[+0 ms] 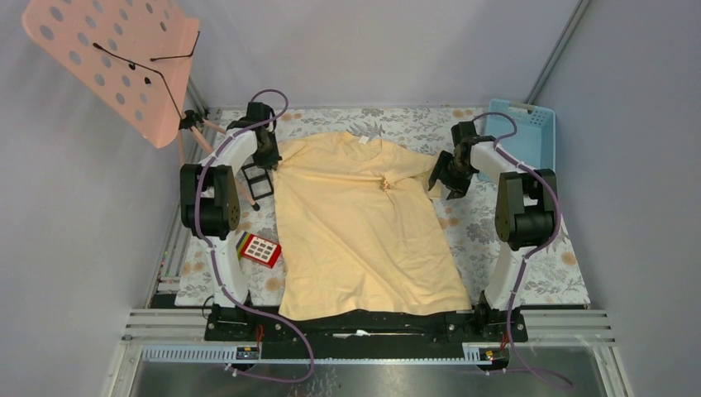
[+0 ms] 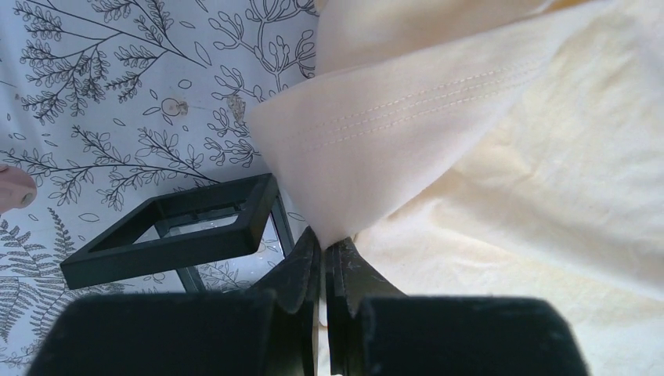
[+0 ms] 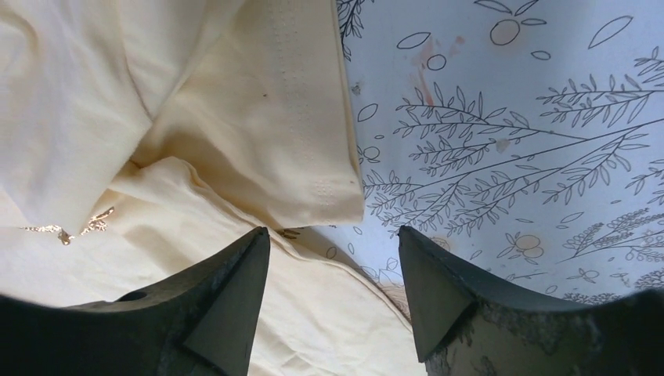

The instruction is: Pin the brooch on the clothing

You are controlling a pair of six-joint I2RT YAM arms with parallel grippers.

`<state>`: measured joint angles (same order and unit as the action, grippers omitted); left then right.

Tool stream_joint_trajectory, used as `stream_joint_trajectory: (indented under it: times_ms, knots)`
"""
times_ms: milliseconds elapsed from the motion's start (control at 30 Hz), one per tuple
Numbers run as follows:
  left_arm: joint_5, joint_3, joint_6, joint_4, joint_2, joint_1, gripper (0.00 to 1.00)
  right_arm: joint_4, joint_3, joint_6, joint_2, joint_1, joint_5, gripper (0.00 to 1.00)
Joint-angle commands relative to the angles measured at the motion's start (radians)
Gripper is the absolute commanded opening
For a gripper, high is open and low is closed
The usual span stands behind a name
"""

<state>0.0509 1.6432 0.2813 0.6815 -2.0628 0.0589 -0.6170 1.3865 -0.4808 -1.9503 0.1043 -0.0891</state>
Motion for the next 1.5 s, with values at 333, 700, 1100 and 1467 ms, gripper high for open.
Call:
stream_joint_trajectory:
  times_ms: [333, 700, 1100, 1467]
  knots:
    - [-0.089, 0.01, 0.024, -0.043, 0.094, -0.005, 0.0, 0.009, 0.019, -0.114, 0.008, 0.064, 0.07, 0.59]
    - [0.019, -0.003, -0.006, -0.05, 0.161, 0.042, 0.87, -0.078, 0.256, 0.069, 0.036, 0.063, 0.173, 0.86]
    - [0.114, -0.065, -0.058, -0.053, 0.303, 0.442, 0.99, -0.239, 0.601, 0.105, -0.263, 0.035, 0.097, 0.86]
    - [-0.069, -0.299, 0.186, -0.337, 0.37, 0.851, 0.99, -0.297, 0.758, 0.062, -0.413, 0.013, -0.002, 0.77]
